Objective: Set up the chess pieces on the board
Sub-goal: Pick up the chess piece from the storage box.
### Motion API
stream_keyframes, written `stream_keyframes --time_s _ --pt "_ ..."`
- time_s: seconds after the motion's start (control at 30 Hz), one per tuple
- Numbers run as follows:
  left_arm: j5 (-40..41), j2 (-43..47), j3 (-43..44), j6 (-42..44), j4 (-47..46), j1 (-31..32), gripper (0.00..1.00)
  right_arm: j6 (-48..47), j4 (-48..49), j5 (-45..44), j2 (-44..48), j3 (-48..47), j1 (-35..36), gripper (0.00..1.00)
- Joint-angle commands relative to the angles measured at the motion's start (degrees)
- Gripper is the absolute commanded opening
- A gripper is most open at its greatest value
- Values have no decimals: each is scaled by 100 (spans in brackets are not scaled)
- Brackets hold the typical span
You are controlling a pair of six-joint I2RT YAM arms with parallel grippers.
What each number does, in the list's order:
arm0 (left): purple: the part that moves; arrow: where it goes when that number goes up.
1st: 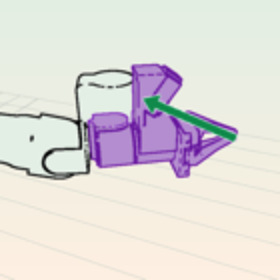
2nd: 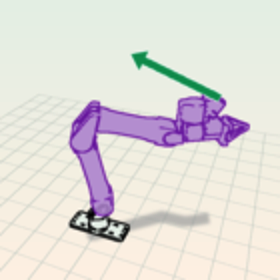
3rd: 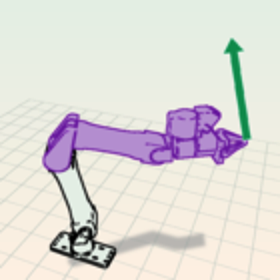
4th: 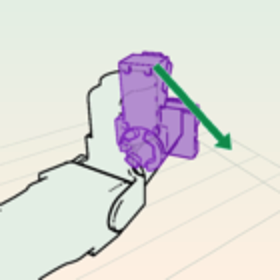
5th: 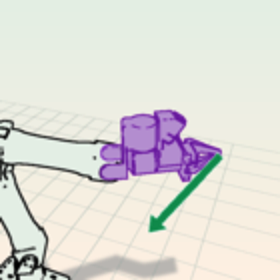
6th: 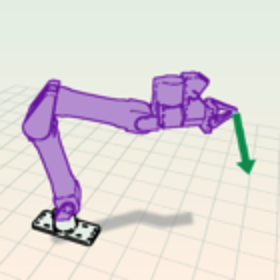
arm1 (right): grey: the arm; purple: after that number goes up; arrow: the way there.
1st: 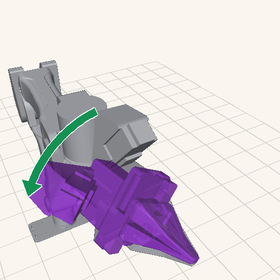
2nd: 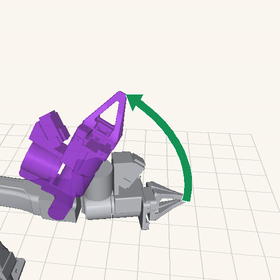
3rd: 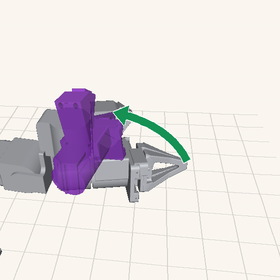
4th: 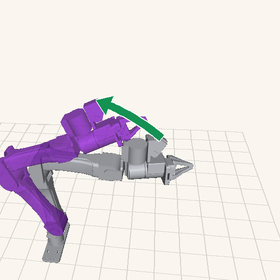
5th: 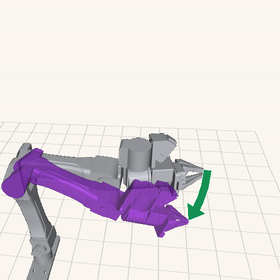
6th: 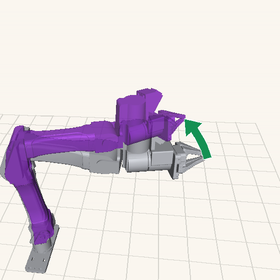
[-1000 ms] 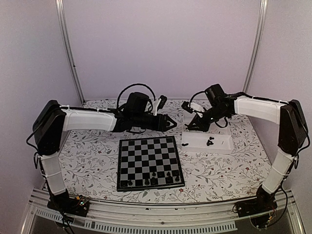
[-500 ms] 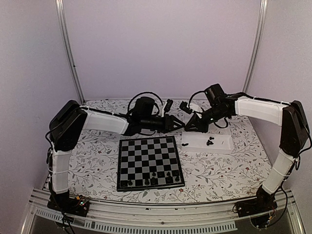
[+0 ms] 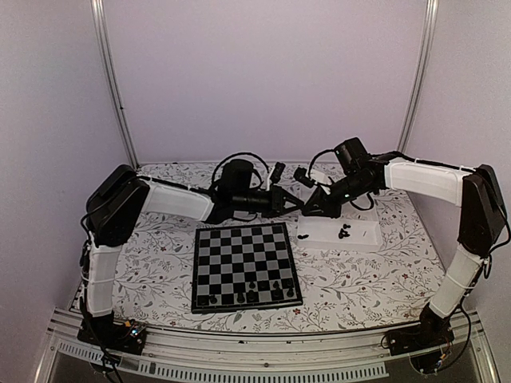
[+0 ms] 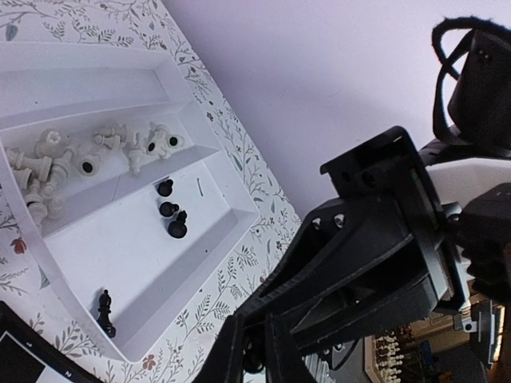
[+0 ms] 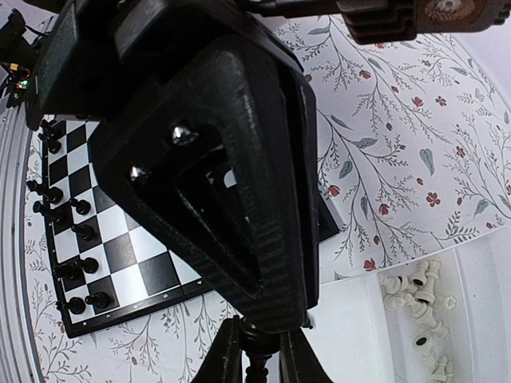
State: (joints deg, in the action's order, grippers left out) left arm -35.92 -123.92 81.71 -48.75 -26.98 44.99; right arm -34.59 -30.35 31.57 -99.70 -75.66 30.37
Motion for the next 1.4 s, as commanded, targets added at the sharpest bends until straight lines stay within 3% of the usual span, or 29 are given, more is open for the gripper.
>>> stream_keyframes --time_s 0.0,0.13,0.27,0.57,0.67,0.87,1.03,1.23,1.37 --pt "-210 -162 167 -98 -272 5 8 3 29 -46 161 51 38 6" --pt "-252 -202 194 -135 -352 5 0 14 25 -90 144 91 29 9" --pt "-262 -216 241 -145 -413 3 0 30 28 -231 107 191 22 27" --pt "-259 -249 272 -181 -466 -3 0 134 73 -464 33 199 -17 31" --pt "-249 -225 249 -181 -457 -8 0 168 75 -509 -12 190 -71 27" --pt "-223 -218 231 -171 -464 -6 0 187 37 -569 -28 185 -127 3" --pt "-180 -111 227 20 -271 -49 0 78 -15 -572 66 329 -172 0" --pt "139 672 -108 1528 1304 1 0 122 145 -334 167 701 -695 0" --pt "790 1516 -547 2754 2602 239 0 195 355 -34 244 983 -1180 0"
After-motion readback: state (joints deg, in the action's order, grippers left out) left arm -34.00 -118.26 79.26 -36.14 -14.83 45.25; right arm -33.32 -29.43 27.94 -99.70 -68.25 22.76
